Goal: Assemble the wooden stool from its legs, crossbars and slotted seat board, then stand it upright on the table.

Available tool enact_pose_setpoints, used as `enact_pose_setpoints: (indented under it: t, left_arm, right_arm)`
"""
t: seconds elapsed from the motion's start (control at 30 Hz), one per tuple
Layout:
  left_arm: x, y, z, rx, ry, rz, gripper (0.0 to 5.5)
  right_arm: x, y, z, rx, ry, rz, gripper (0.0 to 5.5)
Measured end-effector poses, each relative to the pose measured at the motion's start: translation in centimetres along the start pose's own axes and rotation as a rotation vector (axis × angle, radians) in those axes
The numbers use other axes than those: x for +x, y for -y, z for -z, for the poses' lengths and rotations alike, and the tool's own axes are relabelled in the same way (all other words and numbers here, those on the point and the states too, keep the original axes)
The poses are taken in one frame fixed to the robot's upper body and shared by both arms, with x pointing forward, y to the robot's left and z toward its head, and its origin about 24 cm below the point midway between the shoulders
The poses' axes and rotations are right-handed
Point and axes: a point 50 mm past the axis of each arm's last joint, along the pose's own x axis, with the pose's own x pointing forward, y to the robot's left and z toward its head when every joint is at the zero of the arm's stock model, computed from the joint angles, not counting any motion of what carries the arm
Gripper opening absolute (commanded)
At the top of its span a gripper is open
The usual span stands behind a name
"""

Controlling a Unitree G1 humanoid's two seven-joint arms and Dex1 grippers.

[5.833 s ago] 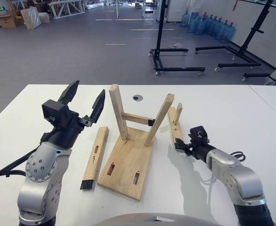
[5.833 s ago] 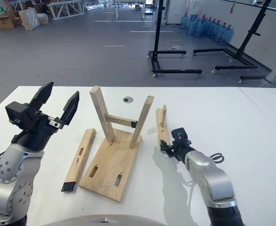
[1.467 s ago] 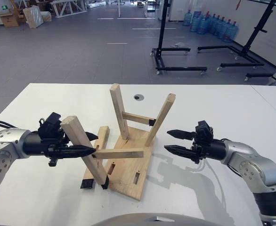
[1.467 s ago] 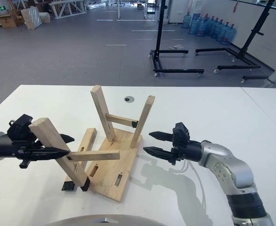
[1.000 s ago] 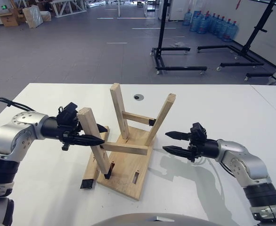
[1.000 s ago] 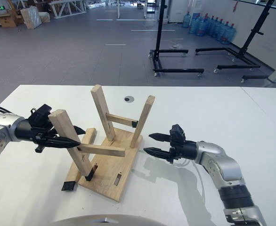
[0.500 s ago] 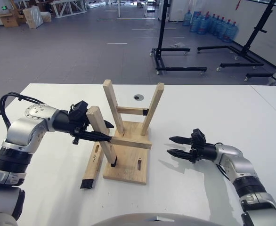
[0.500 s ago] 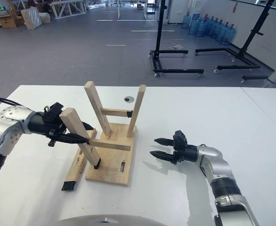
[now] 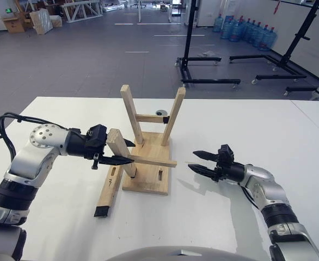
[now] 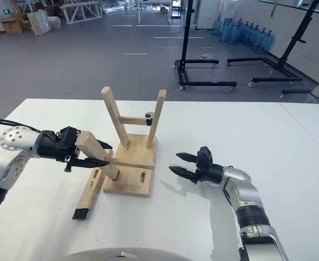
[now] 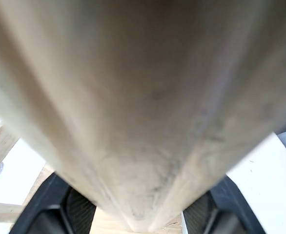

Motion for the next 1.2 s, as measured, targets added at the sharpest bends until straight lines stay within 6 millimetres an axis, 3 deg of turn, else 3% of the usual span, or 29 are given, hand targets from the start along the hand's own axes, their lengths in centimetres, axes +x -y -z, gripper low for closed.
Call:
enact_pose_setpoints:
  t: [0.17, 0.23, 0.3, 0.37, 0.5, 0.7, 0.97, 1.07, 1.13, 1.2]
  left_arm:
    - [0.5, 0.6, 0.4, -0.001, 0.009, -0.039, 2.04]
    - [0.7, 0.7, 0.5, -0.006, 0.013, -0.053, 2.04]
    - [0.9, 0.8, 0.9, -0.018, 0.007, -0.066, 2.54]
    - [1.6, 2.3, 5.0, -0.197, -0.111, -0.060, 2.87]
    - [1.7, 2.6, 6.3, -0.272, -0.174, -0.054, 3.42]
    - [0.9, 2.0, 4.8, -0.214, -0.151, -0.120, 4.33]
    - [-0.6, 4.0, 0.6, -0.088, -0.017, -0.178, 4.33]
    - [-2.4, 4.1, -1.6, -0.028, 0.018, -0.279, 4.33]
    - [-3.8, 4.4, -1.5, -0.039, -0.039, -0.359, 4.33]
    - [-4.7, 5.3, 0.1, -0.102, -0.164, -0.426, 4.33]
  right_arm:
    - [0.4, -1.1, -1.4, 0.020, 0.111, 0.069, 4.15]
    - [2.0, -1.3, -2.8, 0.020, 0.186, 0.194, 4.15]
    - [4.5, -2.5, -4.7, 0.010, 0.279, 0.281, 4.15]
    - [5.3, -3.4, -6.7, -0.029, 0.342, 0.342, 4.15]
    - [5.0, -3.2, -7.3, 0.005, 0.352, 0.410, 4.15]
    - [4.4, -2.8, -8.0, 0.025, 0.390, 0.443, 4.15]
    - [3.8, -2.4, -8.0, 0.034, 0.397, 0.456, 4.15]
    - [3.4, -2.1, -8.0, 0.038, 0.405, 0.465, 4.15]
    - [3.2, -1.9, -7.9, 0.036, 0.406, 0.469, 4.15]
    - [3.0, -1.8, -7.8, 0.035, 0.401, 0.478, 4.15]
